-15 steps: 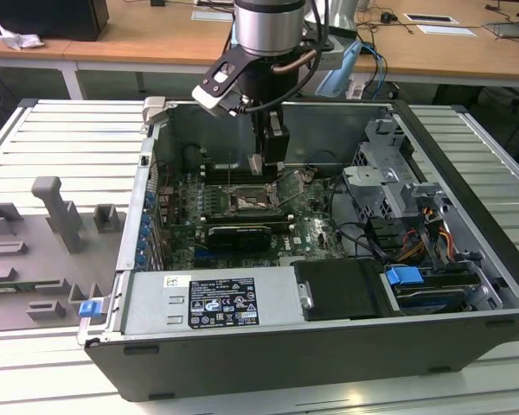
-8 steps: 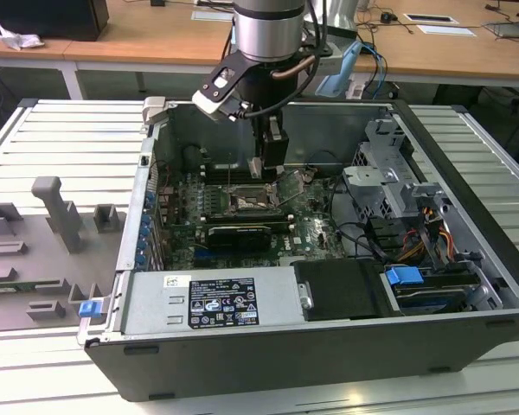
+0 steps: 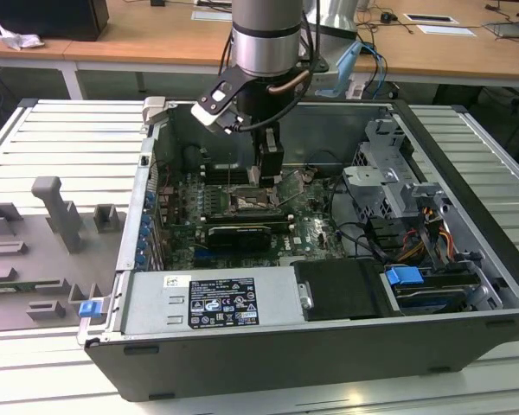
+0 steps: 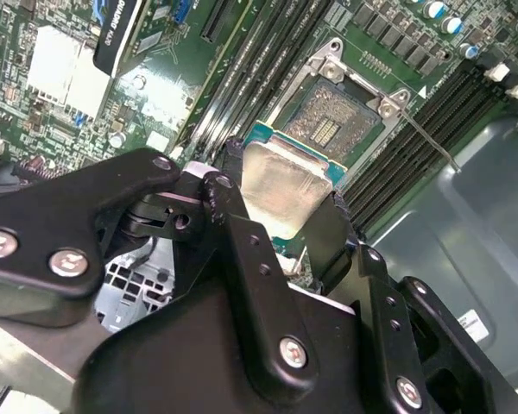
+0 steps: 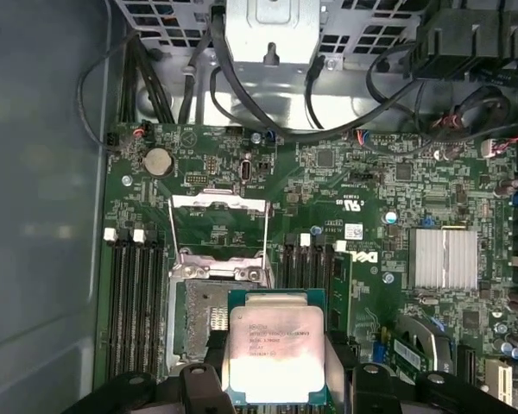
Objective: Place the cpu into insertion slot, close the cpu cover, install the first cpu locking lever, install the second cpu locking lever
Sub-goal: 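Place the cpu into insertion slot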
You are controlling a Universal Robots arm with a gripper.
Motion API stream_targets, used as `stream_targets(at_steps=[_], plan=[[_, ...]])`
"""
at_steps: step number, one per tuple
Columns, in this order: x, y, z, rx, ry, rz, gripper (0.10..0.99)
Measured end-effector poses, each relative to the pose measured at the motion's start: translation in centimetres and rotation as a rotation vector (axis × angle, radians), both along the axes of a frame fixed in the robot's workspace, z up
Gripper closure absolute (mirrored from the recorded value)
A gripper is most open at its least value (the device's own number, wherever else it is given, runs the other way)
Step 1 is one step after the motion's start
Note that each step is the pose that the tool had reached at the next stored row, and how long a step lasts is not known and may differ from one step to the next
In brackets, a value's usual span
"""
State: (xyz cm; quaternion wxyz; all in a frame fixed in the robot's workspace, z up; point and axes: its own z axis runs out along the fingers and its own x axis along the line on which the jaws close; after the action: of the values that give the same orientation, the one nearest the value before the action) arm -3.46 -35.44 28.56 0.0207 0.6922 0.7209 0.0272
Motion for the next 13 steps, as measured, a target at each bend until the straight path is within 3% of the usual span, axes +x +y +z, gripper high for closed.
stream_targets(at_steps=[7,13], plan=[[-0.09,0.0,-1.17,0.0,0.0,0.004,0.557],[-0.1,0.0,-1.74,0.0,0.0001,0.004,0.557]])
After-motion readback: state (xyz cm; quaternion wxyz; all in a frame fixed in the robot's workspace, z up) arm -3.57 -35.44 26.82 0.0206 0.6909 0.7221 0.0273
